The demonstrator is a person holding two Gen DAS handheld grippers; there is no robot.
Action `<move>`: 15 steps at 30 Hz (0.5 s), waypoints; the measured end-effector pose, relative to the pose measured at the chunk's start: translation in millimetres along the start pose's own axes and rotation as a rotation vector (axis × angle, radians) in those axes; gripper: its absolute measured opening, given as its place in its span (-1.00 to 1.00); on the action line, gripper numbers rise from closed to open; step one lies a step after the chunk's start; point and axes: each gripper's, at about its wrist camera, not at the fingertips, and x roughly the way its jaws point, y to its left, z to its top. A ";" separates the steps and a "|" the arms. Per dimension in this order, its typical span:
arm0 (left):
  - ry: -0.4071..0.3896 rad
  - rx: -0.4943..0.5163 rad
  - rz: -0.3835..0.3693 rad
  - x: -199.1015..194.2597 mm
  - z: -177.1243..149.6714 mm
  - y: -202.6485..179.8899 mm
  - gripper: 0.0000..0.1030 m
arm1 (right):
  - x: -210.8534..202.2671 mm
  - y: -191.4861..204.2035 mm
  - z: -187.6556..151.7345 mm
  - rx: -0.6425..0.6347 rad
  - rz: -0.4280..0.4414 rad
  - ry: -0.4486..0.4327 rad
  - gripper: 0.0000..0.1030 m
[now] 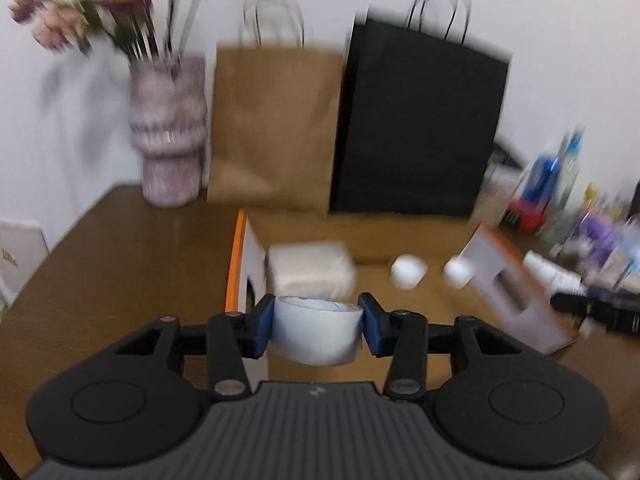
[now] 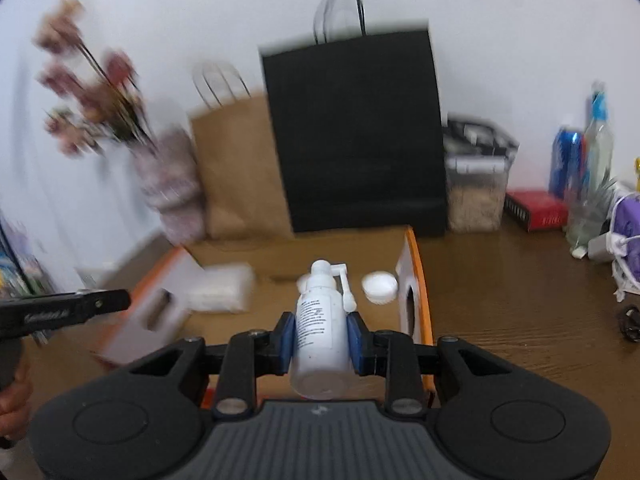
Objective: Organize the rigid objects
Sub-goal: 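Lower the tape roll into the box with the left gripper while the right releases the bottle there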
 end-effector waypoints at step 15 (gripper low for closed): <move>0.150 0.073 0.054 42.6 -0.6 -0.4 0.11 | 77.8 12.1 -1.7 -0.212 -0.211 0.194 -0.46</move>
